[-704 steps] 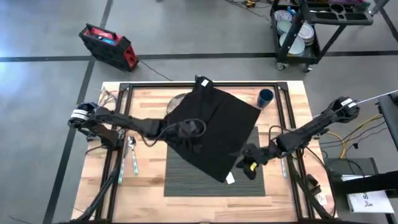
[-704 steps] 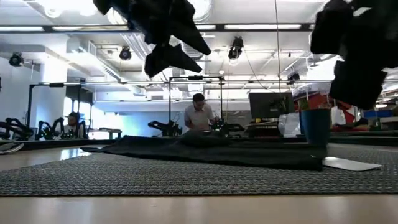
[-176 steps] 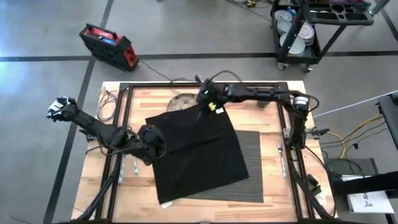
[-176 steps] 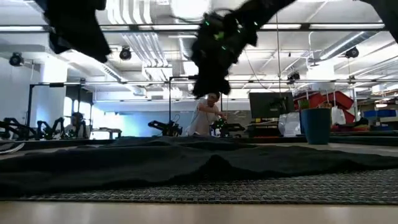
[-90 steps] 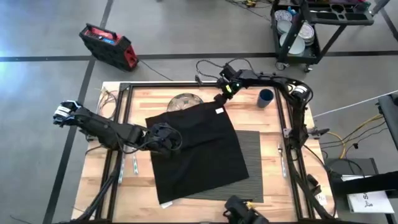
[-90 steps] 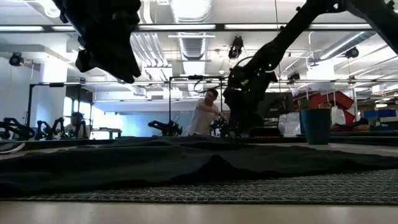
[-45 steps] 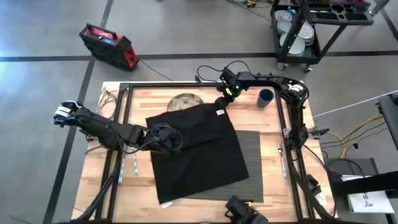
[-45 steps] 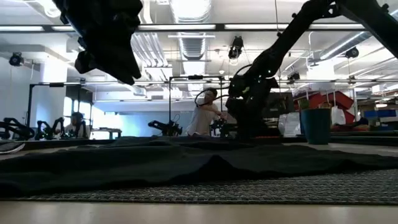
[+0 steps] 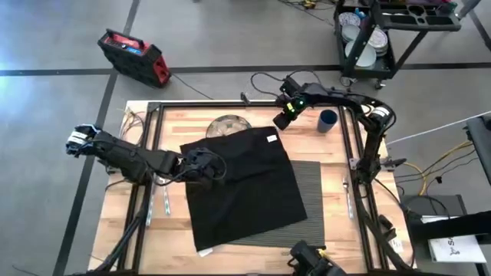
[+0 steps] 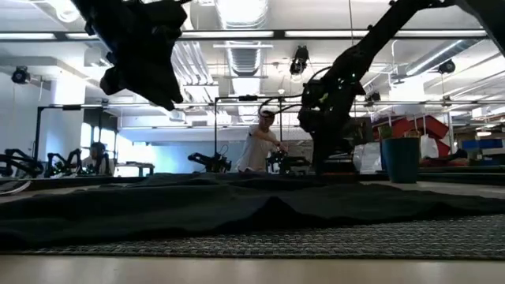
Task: Set table place
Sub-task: Fold the black napkin
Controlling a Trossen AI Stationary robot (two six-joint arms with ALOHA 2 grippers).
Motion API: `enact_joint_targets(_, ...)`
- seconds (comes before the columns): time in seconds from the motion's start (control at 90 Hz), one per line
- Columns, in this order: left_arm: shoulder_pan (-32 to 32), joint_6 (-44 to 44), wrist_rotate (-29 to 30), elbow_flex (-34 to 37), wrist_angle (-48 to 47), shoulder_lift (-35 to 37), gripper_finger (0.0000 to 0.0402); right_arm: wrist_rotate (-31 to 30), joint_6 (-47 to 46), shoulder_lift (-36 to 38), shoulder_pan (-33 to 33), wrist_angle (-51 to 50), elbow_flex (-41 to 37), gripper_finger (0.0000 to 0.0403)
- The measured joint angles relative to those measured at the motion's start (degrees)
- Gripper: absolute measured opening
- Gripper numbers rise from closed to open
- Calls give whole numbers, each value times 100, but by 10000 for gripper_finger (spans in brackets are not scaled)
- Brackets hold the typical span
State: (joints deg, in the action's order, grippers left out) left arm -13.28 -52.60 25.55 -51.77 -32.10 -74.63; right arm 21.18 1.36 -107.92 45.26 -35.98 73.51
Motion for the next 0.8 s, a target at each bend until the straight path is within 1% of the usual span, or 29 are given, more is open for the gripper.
enact_joint_targets(0.1, 57, 68, -10, 0, 1, 0, 113, 279, 212, -32, -45, 217, -6, 22)
enact_joint_targets(0.211, 68, 68, -62, 0, 1, 0, 113, 635, 160, -114, -115, 353, -6, 64)
enact_joint_targets(0.378, 66, 68, -73, 0, 2, 2, 113, 597, -61, -380, -138, 433, -6, 139)
enact_joint_targets(0.511, 66, 68, -73, 0, 1, 2, 113, 583, -332, -561, -139, 550, -4, 181)
enact_joint_targets(0.589, 66, 68, -73, 0, 3, 4, 113, 598, -457, -661, -151, 575, 1, 193)
enact_joint_targets(0.667, 66, 68, -73, 0, 3, 4, 113, 617, -516, -706, -180, 592, 13, 196)
enact_joint_targets(0.744, 66, 69, -71, 0, 3, 4, 113, 592, -537, -708, -226, 594, 14, 192)
enact_joint_targets(0.8, 66, 75, -73, 0, -2, 4, 113, 558, -550, -708, -263, 603, 14, 182)
